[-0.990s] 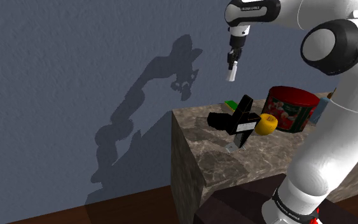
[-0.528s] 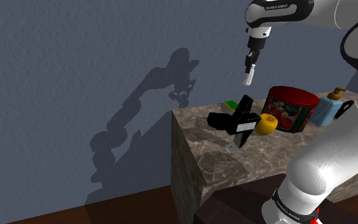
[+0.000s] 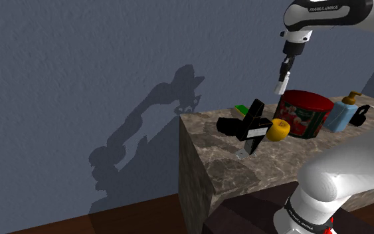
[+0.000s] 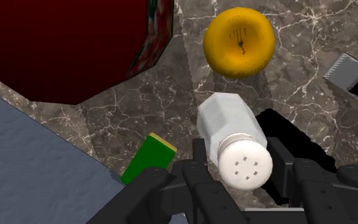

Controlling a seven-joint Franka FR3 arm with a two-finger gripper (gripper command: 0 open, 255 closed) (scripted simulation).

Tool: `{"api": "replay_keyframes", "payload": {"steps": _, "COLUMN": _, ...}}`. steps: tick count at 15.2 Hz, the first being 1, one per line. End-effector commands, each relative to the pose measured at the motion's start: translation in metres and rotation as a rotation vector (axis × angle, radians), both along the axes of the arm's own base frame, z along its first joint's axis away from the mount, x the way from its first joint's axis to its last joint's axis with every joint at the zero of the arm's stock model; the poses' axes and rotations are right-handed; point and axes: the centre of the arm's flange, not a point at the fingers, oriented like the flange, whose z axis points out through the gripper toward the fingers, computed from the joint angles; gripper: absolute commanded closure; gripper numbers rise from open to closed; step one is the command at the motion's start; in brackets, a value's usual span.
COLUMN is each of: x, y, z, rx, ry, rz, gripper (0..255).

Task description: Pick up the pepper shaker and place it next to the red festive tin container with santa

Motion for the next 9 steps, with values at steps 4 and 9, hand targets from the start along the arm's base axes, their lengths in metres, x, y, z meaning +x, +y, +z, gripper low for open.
{"api": "replay_keyframes", "payload": {"steps": 4, "x": -0.064, "y": -0.012, "z": 0.001, "rx": 0.0, "ry": 0.0, "rz": 0.002, "gripper": 255}}
{"api": "replay_keyframes", "payload": {"steps": 9, "x": -0.129, "y": -0.025, "z": 0.001, "rx": 0.0, "ry": 0.0, "rz": 0.002, "gripper": 255}}
